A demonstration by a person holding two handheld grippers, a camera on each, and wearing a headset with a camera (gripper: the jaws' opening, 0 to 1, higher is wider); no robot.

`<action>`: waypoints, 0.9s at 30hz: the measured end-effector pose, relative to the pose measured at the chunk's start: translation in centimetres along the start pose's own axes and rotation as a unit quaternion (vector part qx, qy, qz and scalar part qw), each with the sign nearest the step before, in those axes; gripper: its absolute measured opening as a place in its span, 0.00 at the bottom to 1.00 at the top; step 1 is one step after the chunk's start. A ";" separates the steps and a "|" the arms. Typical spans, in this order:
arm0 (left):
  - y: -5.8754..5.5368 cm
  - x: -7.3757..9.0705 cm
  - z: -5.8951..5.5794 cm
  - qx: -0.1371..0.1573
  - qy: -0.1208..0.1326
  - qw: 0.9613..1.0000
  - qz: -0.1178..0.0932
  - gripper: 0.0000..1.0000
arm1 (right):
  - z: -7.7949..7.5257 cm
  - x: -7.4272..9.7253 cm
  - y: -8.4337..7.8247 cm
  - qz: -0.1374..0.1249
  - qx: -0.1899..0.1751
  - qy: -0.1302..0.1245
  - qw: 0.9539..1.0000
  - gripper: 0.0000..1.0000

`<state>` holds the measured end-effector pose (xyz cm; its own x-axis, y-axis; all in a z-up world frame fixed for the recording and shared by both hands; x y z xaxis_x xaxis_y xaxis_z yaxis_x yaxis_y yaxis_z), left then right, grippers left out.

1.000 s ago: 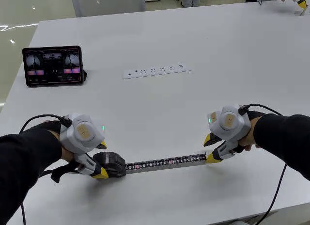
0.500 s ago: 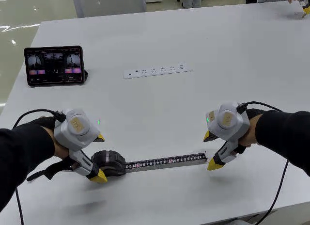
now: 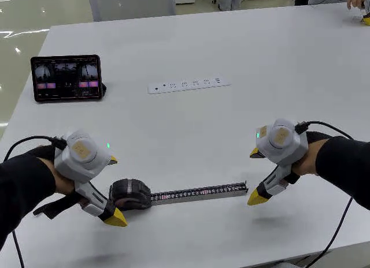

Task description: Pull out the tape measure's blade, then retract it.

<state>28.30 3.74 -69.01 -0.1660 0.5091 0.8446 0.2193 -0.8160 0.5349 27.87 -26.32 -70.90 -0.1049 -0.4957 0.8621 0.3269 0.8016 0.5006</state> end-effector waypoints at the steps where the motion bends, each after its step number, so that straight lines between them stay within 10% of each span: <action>1: 0.1 0.0 0.0 0.014 0.005 1.000 -0.010 0.99 | -0.1 0.1 0.0 -0.004 -0.005 -0.005 1.000 0.81; 5: 0.2 0.4 0.8 0.066 0.036 0.996 -0.046 0.99 | -0.2 0.6 0.2 -0.043 -0.036 -0.023 0.998 0.86; 12: -0.3 1.7 2.1 0.141 0.106 0.978 -0.108 0.99 | 0.1 1.4 -1.0 -0.089 -0.086 -0.055 0.991 0.95; 27: -2.9 3.7 1.8 0.193 0.209 0.940 -0.188 0.99 | 1.2 4.0 -4.3 -0.163 -0.135 -0.110 0.971 0.99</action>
<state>28.80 8.52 -67.45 -0.6472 0.5235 0.5542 0.3891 -0.3983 0.8306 24.90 -31.31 -69.52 -0.4325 -0.6020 0.6712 0.4735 0.4819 0.7373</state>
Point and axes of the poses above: the centre of the closed fingertips' face, and the gripper's own axes: x roughly backward along the fingers, z roughly to its left, y roughly out of its top, the point moved 3 cm from there along x, roughly backward along the fingers, and after that the axes turned 4 degrees about y, right-handed, at the moved point
